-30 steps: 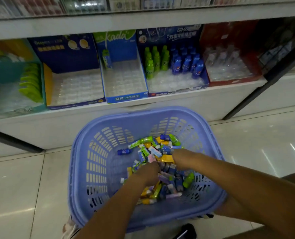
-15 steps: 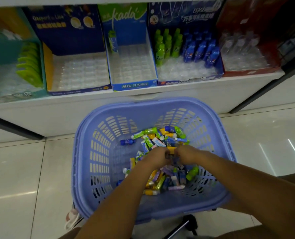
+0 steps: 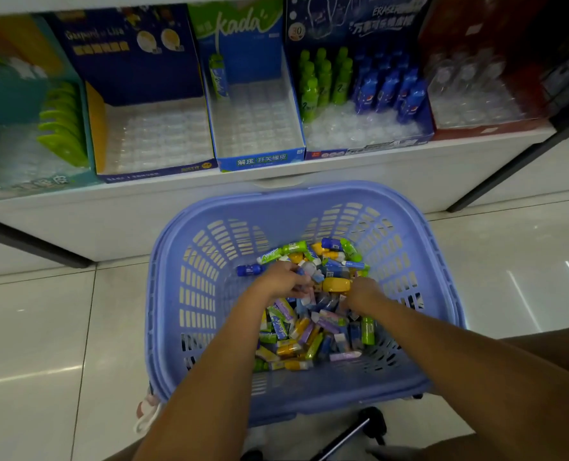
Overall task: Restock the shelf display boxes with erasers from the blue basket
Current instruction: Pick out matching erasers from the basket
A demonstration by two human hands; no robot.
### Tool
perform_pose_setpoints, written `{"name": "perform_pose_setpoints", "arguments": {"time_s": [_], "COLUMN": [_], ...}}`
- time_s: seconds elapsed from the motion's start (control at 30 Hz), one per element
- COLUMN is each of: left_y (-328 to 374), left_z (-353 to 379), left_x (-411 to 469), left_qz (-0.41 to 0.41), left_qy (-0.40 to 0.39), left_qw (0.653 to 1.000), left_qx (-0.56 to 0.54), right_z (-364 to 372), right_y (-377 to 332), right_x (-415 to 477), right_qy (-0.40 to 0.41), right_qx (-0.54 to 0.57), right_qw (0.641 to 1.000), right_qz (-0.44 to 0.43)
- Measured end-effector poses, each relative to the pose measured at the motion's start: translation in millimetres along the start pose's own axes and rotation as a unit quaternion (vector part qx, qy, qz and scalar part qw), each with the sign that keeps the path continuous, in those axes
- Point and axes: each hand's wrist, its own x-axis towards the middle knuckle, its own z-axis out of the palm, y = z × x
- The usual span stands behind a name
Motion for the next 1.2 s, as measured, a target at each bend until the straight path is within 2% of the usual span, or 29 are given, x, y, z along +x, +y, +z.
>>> {"name": "perform_pose_setpoints", "arguments": {"time_s": [0.1,0.17,0.3,0.37,0.4,0.43,0.5,0.57,0.67,0.73,0.87,0.97,1.07,1.2], "left_y": [2,9,25,34,39,45,57,70,95,114,131,121,114,112], "left_z": [-4,-6,-10,-14,-16,-19,-25,-30,-34,-36,-38,-42,-56,-93], "left_x": [-2,-4,-11,-18,-23,-27,-40,-54,-81,-99,-129,-143,-158,-180], "left_qz": [-0.018,-0.028,-0.032,-0.024,-0.022,-0.020,-0.013,0.001,0.044,0.090,0.185,0.227,0.256,0.284], "left_qy": [-0.027,-0.040,-0.055,-0.047,-0.040,-0.032,-0.023,-0.028,-0.051,-0.057,0.011,0.073,0.109,0.156], "left_qw": [0.996,0.994,0.998,0.998,0.998,0.999,0.999,1.000,0.995,0.986,0.958,0.945,0.943,0.936], "left_qx": [-0.079,-0.097,-0.025,0.027,0.037,0.036,0.022,-0.001,-0.072,-0.132,-0.220,-0.226,-0.182,-0.138], "right_z": [8,9,-5,-23,-33,-44,-67,-88,-109,-116,-121,-128,-145,-171], "right_y": [0,-2,-11,-17,-18,-18,-20,-24,-35,-42,-54,-71,-94,-135], "right_x": [2,2,-5,-15,-21,-28,-51,-76,-107,-125,-147,-156,-160,-166], "right_qy": [0.025,0.013,0.010,0.019,0.025,0.034,0.050,0.113,0.246,0.301,0.357,0.337,0.299,0.228], "right_qx": [0.063,0.084,0.005,0.036,0.093,0.177,0.342,0.407,0.407,0.406,0.346,0.363,0.387,0.309], "right_qw": [0.997,0.996,1.000,0.999,0.994,0.981,0.929,0.883,0.832,0.800,0.765,0.742,0.754,0.792], "right_qz": [0.024,0.029,0.001,-0.026,-0.049,-0.071,-0.132,-0.205,-0.286,-0.325,-0.410,-0.452,-0.439,-0.476]}}
